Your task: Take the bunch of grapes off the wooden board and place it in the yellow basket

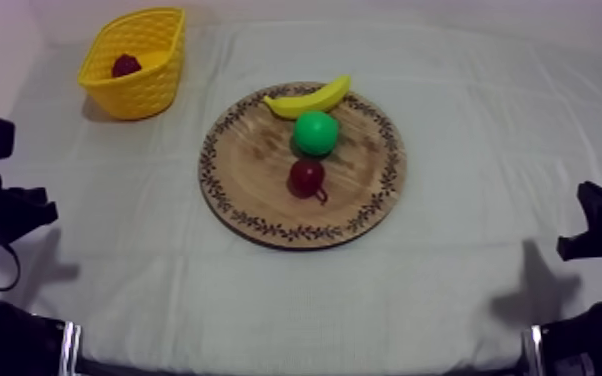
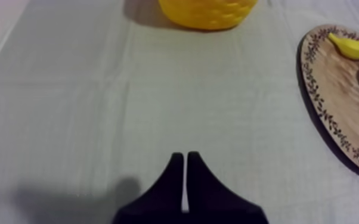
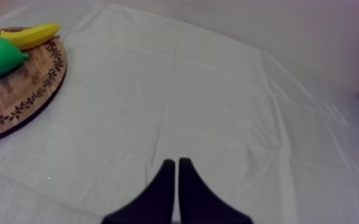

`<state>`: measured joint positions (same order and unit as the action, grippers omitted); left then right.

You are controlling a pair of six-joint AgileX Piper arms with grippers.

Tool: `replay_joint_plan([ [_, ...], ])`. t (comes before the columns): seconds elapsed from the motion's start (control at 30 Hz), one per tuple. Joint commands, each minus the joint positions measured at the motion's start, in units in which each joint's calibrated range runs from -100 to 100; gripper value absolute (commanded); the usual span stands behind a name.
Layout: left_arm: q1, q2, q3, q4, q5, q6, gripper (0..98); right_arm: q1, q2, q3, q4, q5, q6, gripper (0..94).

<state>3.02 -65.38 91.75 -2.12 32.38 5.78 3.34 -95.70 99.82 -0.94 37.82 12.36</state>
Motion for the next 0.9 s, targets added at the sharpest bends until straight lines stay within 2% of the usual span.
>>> replay_joint_plan([
  [0.0,0.0,-7.3,1.9,0.2,-0.1,0.1,0.0,0.0,0.0,0.0,0.0,0.0,0.0,0.3],
  [0.3,-1.2,-18.6,7.1,0.75,0.1,2.9,0.0,0.0,0.0,0.0,0.0,0.0,0.0,0.3],
  [0.37,-1.4,-20.2,7.2,0.65,0.3,1.7,0.1,0.0,0.0,0.0,0.0,0.0,0.0,0.3],
  [0.5,-1.7,-24.1,7.6,0.52,-0.2,-4.7,0.6,0.0,0.0,0.0,0.0,0.0,0.0,0.3],
  [0.57,-2.1,-26.0,7.7,0.46,-0.5,-5.3,0.4,0.0,0.0,0.0,0.0,0.0,0.0,0.3],
  [0.63,-2.4,-27.9,7.9,0.41,-0.6,-3.4,0.2,0.0,0.0,0.0,0.0,0.0,0.0,0.3],
  [0.8,-2.0,-31.7,8.0,0.32,-0.7,4.0,0.1,0.0,0.0,0.0,0.0,0.0,0.0,0.3],
  [0.87,-1.6,-33.0,8.1,0.29,-0.8,5.7,0.1,0.0,0.0,0.0,0.0,0.0,0.0,0.3],
])
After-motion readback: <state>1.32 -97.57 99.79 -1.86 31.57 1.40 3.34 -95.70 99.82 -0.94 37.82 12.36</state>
